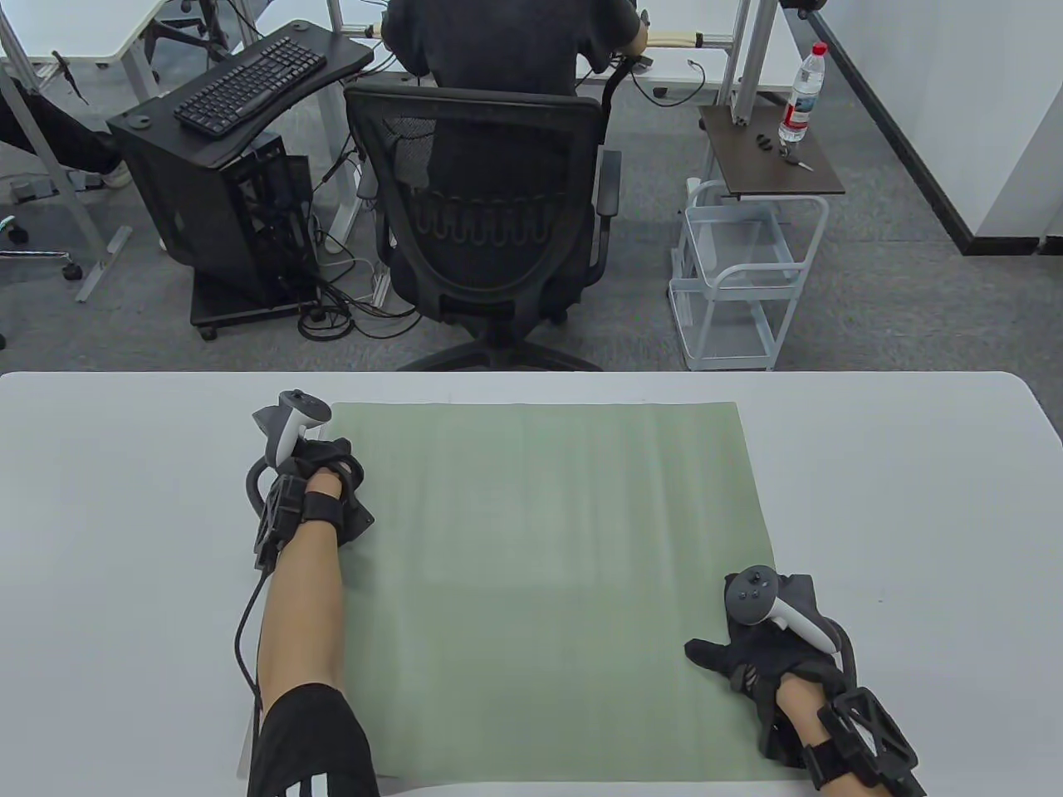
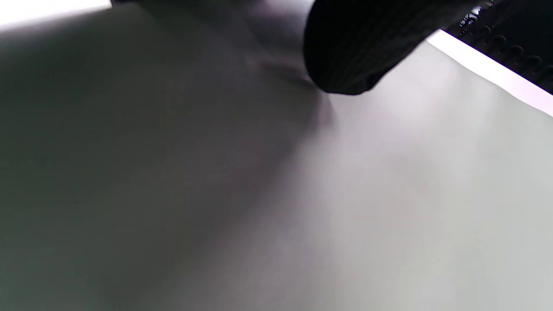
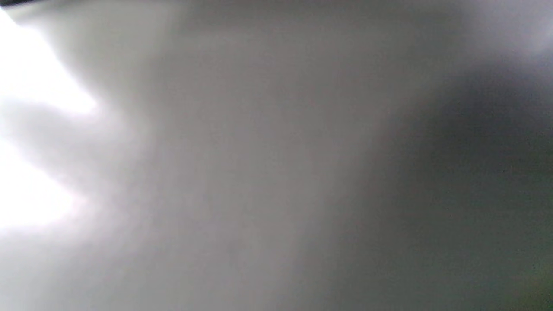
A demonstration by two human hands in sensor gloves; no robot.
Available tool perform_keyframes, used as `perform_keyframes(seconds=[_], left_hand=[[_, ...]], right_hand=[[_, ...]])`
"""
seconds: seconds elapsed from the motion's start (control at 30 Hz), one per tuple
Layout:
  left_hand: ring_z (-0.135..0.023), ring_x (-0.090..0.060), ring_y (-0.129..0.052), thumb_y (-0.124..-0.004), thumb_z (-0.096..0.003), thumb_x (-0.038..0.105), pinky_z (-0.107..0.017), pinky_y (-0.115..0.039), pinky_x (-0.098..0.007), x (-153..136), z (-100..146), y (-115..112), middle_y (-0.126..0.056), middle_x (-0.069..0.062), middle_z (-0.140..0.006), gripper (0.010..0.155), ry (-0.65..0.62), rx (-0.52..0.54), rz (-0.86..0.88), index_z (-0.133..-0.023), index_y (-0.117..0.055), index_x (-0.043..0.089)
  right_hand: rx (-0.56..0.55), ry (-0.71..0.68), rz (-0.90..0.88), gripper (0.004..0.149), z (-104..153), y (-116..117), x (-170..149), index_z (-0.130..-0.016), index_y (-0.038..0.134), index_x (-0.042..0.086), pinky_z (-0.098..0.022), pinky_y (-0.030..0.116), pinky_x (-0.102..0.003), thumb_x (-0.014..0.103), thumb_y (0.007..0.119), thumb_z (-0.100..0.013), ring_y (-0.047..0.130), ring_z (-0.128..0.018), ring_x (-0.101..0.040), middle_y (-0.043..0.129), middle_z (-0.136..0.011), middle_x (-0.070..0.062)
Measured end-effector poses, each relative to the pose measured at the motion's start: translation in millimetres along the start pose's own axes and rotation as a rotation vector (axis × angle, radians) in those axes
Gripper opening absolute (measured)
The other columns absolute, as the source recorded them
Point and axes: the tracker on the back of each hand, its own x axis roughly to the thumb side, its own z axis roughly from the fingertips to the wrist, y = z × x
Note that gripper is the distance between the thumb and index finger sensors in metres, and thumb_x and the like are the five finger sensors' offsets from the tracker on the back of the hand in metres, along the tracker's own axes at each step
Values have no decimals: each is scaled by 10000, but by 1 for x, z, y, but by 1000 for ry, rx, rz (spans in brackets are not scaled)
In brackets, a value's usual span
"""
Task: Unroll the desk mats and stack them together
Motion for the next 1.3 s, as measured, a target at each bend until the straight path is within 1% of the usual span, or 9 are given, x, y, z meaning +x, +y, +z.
perform_keyframes(seconds=[0.1, 0.13, 0.2, 0.3, 0.47, 0.67, 0.77, 0.93, 1.3], left_hand=[[-938, -352, -532, -854, -409, 308, -694, -532, -559, 9, -8, -2, -310, 38, -1106, 588, -14, 30, -30, -936, -614, 406], [-948, -352, -522, -856, -405, 303, -697, -528, -557, 12, -10, -3, -297, 68, -1104, 585, -21, 77, -40, -934, -622, 394], [-958, -334, -507, -853, -406, 307, -703, -522, -543, 16, -16, -5, -274, 108, -1102, 602, -35, 110, -93, -944, -592, 380], [-932, -310, -568, -844, -405, 319, -687, -563, -523, 16, -18, -3, -364, 98, -1100, 573, -15, 150, -102, -923, -614, 399], [-821, -296, -761, -881, -386, 417, -602, -707, -493, 7, -6, 2, -588, -6, -1029, 607, 56, 125, -193, -923, -605, 469], [-677, -266, -898, -854, -379, 470, -534, -785, -453, -31, 23, -2, -741, 8, -929, 614, 31, 51, -217, -925, -573, 483], [-699, -285, -892, -850, -383, 473, -560, -769, -471, -52, 41, -6, -753, -3, -921, 631, 20, -23, -191, -936, -545, 478], [-753, -280, -861, -850, -385, 485, -582, -745, -492, -84, 69, -14, -737, 7, -932, 659, 4, -88, -156, -945, -503, 479], [-763, -274, -854, -838, -385, 490, -580, -739, -498, -127, 121, -30, -754, -23, -926, 677, -22, -140, -167, -949, -464, 494]], right_hand=[[0, -1, -1, 983, 0, 0, 0, -944, -107, 251, -642, -31, -581, 726, 539, -375, -229, -892, -376, -257, -989, -48], [-1, -1, 0, 983, 0, 0, 0, -944, -107, 251, -642, -30, -581, 726, 539, -375, -229, -892, -376, -257, -990, -48], [-3, -2, -1, 983, 0, 0, 0, -944, -107, 252, -642, -31, -580, 727, 538, -374, -229, -892, -375, -257, -990, -46], [-3, -1, 4, 981, 0, 1, 0, -939, -116, 258, -641, -36, -576, 738, 523, -371, -236, -890, -370, -264, -986, -40], [7, 7, 16, 978, 0, 2, -1, -923, -140, 263, -636, -47, -570, 754, 498, -370, -252, -881, -359, -284, -971, -32], [5, 8, 13, 976, 0, 2, -1, -926, -136, 262, -638, -44, -571, 751, 502, -371, -249, -883, -360, -279, -974, -32], [2, 10, 16, 975, 0, 2, -1, -927, -133, 264, -641, -41, -570, 754, 501, -370, -245, -886, -358, -276, -977, -31], [1, 14, 18, 975, 0, 2, -1, -928, -131, 265, -643, -38, -570, 754, 501, -370, -242, -889, -358, -274, -979, -30], [1, 16, 18, 975, 0, 2, -1, -929, -130, 265, -644, -35, -571, 753, 503, -370, -240, -890, -358, -272, -980, -30]])
